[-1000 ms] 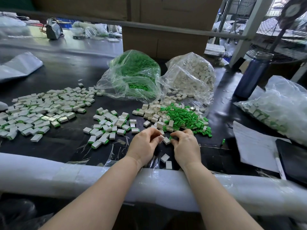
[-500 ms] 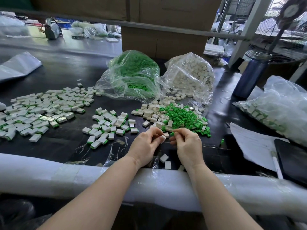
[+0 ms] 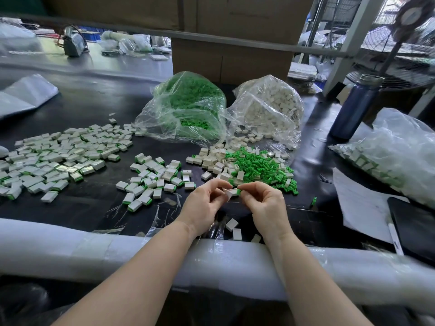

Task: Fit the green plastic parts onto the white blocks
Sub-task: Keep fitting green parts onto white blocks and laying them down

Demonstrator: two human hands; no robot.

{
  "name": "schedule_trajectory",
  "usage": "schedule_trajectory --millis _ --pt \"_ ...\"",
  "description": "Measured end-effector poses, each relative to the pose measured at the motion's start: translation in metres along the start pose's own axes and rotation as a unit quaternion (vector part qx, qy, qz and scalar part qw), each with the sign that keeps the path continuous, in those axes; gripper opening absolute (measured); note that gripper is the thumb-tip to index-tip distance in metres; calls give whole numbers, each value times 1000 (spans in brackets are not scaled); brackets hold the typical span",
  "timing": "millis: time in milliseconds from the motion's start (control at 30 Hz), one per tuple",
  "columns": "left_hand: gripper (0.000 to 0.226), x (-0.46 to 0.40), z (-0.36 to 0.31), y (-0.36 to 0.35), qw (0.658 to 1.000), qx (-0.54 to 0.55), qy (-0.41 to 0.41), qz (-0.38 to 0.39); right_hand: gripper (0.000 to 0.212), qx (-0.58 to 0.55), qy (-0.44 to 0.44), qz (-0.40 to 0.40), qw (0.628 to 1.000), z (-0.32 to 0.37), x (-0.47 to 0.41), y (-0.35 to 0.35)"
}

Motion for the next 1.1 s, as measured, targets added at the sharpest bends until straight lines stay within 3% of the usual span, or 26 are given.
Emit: schedule_trajectory --millis 300,500,700,1100 --pt "4 1 -4 4 998 58 6 -28 19 0 -8 12 1000 -1 0 -1" --pt "17 3 -4 6 996 85 2 -25 21 -14 5 38 999 2 1 -4" --pt "8 1 -3 5 998 58 -2 -17 22 -13 14 37 999 3 1 -4" --pt "11 0 -2 3 999 53 4 -4 24 -23 15 41 999 4 1 -5"
Point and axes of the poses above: each hand's wrist, its own x-axis away from the middle knuckle, its own y-axis out of the back of the hand, z = x × y, the point moved 4 cm from there along -x, towards the middle knuckle, and after that the axes turned 4 degrees about z, right-handed, at the moved point
